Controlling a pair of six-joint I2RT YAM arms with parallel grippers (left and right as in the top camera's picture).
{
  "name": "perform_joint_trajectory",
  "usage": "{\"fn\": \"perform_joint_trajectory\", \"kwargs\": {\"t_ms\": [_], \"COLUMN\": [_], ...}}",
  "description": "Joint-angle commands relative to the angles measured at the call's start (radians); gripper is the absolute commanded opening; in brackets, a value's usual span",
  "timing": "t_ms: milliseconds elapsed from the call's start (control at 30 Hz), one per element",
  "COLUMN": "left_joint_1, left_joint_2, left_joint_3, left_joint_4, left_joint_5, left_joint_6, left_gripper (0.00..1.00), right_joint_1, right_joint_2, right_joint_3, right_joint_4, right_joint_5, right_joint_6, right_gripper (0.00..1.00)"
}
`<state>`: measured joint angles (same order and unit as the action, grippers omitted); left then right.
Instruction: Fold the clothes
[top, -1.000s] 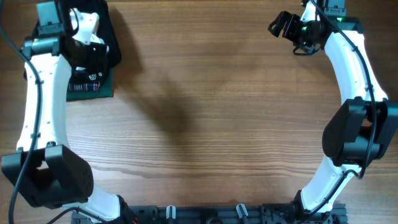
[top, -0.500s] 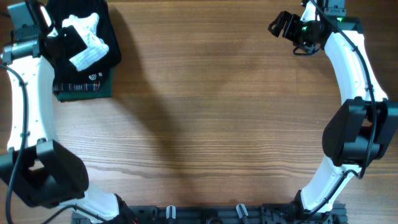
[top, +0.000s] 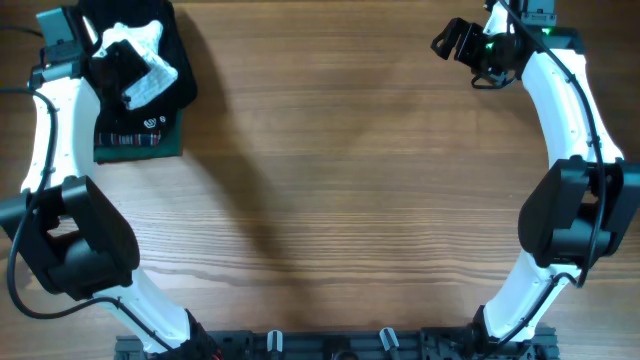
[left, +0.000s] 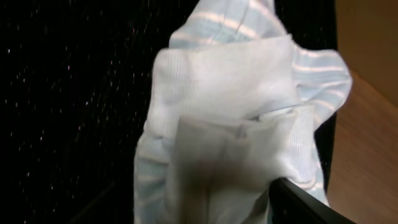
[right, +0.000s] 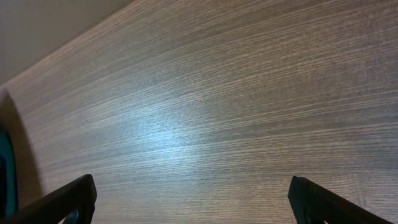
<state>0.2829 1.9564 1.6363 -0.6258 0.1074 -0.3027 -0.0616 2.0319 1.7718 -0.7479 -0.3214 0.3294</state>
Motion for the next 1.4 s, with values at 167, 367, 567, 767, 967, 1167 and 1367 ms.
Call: {"fn": "perform_joint_trajectory", "kwargs": {"t_ms": [167, 367, 567, 767, 967, 1167, 1367], "left_joint_1": [0.000, 0.000, 0.000, 0.004, 0.027, 0.074, 0.103], "left_joint_2": [0.021, 0.021, 0.021, 0.020, 0.020, 0.020, 0.020], "left_joint_3": [0.005, 0.005, 0.006, 0.006, 0.006, 0.006, 0.006], "left_joint_4": [0.055, 0.058, 0.100, 0.176, 0.184, 0.180, 0.166], "left_joint_5": [0.080, 0.080, 0.079, 0.074, 0.024, 0.004, 0.008], "left_joint_6": [-0.019, -0.019, -0.014, 0.011, 0.063, 0.064, 0.064], "left_gripper": [0.66, 0.45, 0.31, 0.25, 0.23, 0.23, 0.24], "right_joint_1": [0.006, 0.006, 0.006, 0.006, 0.006, 0.006, 0.006], "right_joint_2": [-0.008, -0.008, -0.008, -0.008, -0.008, -0.008, -0.008], "right_joint_3": [0.002, 0.003, 0.003, 0.002, 0.003, 0.002, 0.002], "right_joint_4": [-0.001, -0.001, -0.001, -0.001, -0.001, 0.000, 0.000], "right_joint_5": [-0.017, -0.017, -0.017, -0.017, -0.016, -0.016, -0.017], "right_joint_6": [0.011, 0.011, 0.011, 0.010, 0.010, 0.011, 0.012], "right_gripper": [0.99, 0.99, 0.99, 0.99, 1.00, 1.00, 1.00]}}
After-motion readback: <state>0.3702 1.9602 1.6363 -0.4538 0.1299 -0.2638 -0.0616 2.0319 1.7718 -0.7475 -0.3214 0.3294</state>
